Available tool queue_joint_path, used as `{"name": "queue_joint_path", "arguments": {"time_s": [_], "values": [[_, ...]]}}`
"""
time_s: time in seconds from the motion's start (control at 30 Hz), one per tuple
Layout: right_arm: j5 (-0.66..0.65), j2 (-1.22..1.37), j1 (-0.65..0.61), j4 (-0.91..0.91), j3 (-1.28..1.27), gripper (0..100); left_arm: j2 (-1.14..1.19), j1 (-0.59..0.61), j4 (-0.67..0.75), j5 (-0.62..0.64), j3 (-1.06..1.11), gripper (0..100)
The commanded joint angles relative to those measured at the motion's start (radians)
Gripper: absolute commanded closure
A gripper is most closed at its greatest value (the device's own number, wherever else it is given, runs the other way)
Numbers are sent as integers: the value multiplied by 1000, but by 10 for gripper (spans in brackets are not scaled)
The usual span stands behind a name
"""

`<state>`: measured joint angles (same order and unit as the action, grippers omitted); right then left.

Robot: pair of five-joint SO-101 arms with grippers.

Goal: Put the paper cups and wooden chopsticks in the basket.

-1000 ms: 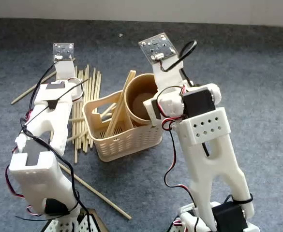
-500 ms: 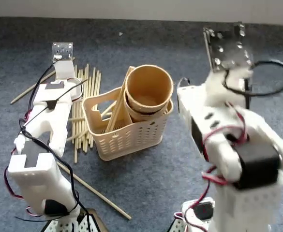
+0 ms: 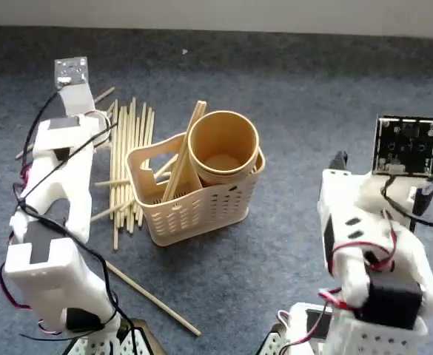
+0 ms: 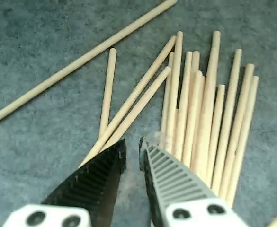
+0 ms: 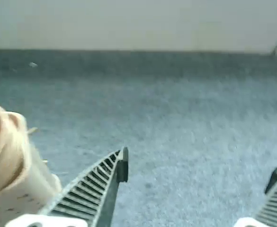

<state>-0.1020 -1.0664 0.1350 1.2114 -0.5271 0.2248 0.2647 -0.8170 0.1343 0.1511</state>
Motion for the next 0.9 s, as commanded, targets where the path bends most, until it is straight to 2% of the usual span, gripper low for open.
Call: {"name": "queue_joint_path", "arguments": {"time_s": [0.0, 0.1, 0.13, 0.2, 0.4, 0.57, 0.73, 0.87], "values": [[-6, -44, 143, -272, -437, 745, -111, -51, -221, -17, -107, 909], [-11, -114, 246, -367, -604, 988, -154, -87, -302, -51, -131, 909], [-11, -142, 277, -377, -639, 997, -165, -94, -316, -52, -133, 909], [-11, -211, 323, -377, -694, 943, -180, -107, -342, -54, -131, 909], [-11, -495, 344, -374, -851, 947, -183, -185, -450, -55, -124, 909], [-12, -786, 344, -377, -1043, 943, -182, -194, -502, -55, -122, 909], [-12, -727, 354, -418, -1104, 943, -180, -229, -531, -55, -87, 909], [-11, -727, 355, -421, -1207, 943, -180, -320, -531, -55, -13, 909]]}}
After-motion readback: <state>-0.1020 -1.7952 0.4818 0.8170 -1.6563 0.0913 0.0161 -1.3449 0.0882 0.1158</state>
